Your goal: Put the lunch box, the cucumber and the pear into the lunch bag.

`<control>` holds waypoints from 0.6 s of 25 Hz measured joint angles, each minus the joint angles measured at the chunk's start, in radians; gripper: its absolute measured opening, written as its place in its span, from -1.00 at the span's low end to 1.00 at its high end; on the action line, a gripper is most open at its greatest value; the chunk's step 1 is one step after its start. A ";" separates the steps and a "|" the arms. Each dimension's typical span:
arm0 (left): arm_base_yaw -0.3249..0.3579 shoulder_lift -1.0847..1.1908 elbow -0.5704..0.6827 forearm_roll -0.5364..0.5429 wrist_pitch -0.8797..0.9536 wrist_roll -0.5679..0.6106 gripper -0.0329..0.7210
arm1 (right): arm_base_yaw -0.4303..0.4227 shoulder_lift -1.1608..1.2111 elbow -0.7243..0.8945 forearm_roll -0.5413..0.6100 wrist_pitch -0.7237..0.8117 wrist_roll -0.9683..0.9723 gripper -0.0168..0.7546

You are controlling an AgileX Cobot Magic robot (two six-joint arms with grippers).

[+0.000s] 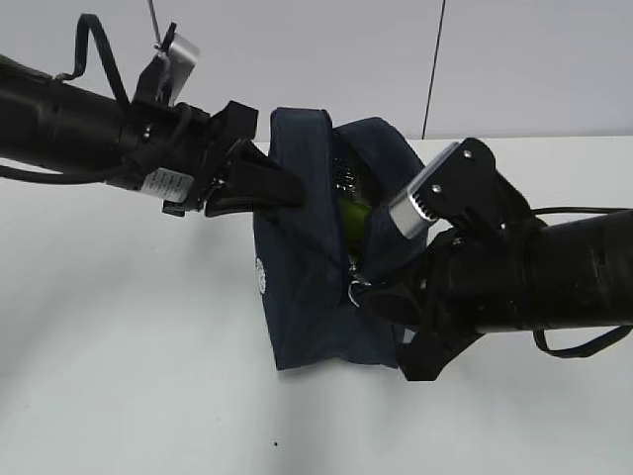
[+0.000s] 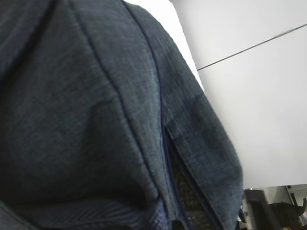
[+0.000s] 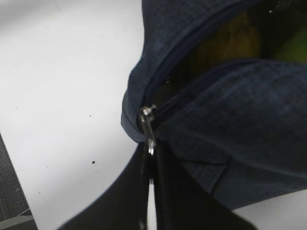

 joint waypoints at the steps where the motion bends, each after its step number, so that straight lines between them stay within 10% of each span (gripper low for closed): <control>1: 0.000 0.000 -0.001 0.005 0.002 0.000 -0.83 | 0.000 -0.011 0.001 -0.001 0.000 0.002 -0.94; 15: 0.000 0.000 -0.002 0.034 0.064 0.000 -0.66 | 0.000 -0.114 0.002 -0.043 0.040 0.080 -0.94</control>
